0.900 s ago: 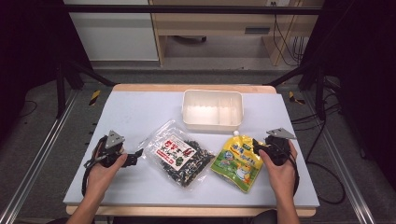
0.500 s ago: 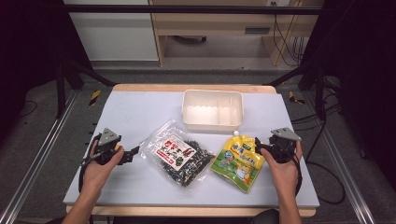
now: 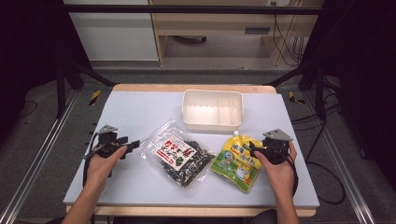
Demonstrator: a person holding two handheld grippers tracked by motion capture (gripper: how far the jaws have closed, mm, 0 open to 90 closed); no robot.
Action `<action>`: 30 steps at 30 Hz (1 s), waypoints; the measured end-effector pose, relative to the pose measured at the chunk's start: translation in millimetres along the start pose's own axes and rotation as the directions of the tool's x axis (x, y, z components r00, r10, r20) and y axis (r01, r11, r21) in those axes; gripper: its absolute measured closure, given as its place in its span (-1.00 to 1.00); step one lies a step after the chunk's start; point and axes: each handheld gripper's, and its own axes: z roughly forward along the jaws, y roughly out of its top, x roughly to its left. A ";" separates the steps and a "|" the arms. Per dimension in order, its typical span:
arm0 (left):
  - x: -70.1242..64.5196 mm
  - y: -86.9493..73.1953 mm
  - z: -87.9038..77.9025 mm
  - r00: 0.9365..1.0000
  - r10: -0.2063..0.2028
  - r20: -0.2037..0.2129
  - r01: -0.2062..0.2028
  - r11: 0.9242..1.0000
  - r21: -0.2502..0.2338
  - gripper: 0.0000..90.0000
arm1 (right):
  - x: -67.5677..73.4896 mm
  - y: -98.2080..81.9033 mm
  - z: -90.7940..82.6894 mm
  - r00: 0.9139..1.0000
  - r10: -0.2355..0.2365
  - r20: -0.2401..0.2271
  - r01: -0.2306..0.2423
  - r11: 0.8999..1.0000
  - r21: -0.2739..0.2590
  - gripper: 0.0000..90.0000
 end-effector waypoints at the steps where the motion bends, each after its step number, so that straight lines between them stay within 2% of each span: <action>1: 0.0 0.0 0.0 1.000 0.000 0.000 0.000 1.000 0.000 -0.22 | 0.1 0.2 -0.1 1.000 0.001 -0.001 -0.001 1.000 0.001 -0.71; 2: -1.9 -1.2 2.8 1.000 -0.009 0.007 0.009 1.000 0.015 -0.18 | 0.5 0.4 0.0 1.000 0.004 -0.002 -0.004 1.000 0.001 -0.71; 5: -6.0 -2.4 1.9 1.000 -0.012 0.019 0.011 1.000 0.016 -0.12 | 1.6 0.1 -0.5 1.000 0.007 -0.005 -0.007 1.000 0.007 -0.71; 6: -6.8 -2.8 2.0 0.999 -0.026 0.030 0.025 1.000 0.017 -0.11 | 1.9 0.2 -0.7 1.000 0.005 -0.007 -0.005 1.000 0.004 -0.71; 7: -6.8 -2.8 2.0 0.999 -0.026 0.030 0.025 1.000 0.017 -0.06 | 2.0 0.5 -1.1 1.000 0.008 -0.007 -0.008 1.000 0.002 -0.71; 8: -7.6 -3.6 2.4 0.998 -0.047 0.031 0.047 0.999 0.005 -0.03 | 1.6 0.7 -1.4 1.000 0.010 -0.007 -0.010 1.000 0.000 -0.71; 10: -7.9 -4.2 3.3 0.998 -0.058 0.040 0.057 0.998 0.014 0.00 | 0.6 1.2 -1.6 1.000 0.010 0.000 -0.010 1.000 -0.005 -0.71; 20: -7.3 -8.0 4.4 0.994 -0.095 0.053 0.094 0.995 0.028 0.12 | -1.4 0.5 -0.5 1.000 0.017 -0.005 -0.017 1.000 0.003 -0.71; 23: -5.8 -9.7 4.0 0.989 -0.127 0.069 0.125 0.992 0.026 0.12 | -0.9 0.6 -0.5 1.000 0.015 -0.007 -0.015 1.000 0.005 -0.71; 30: -2.1 -13.0 3.2 0.985 -0.150 0.088 0.147 0.988 0.043 0.17 | 0.5 0.4 1.6 1.000 0.014 -0.010 -0.014 1.000 0.017 -0.71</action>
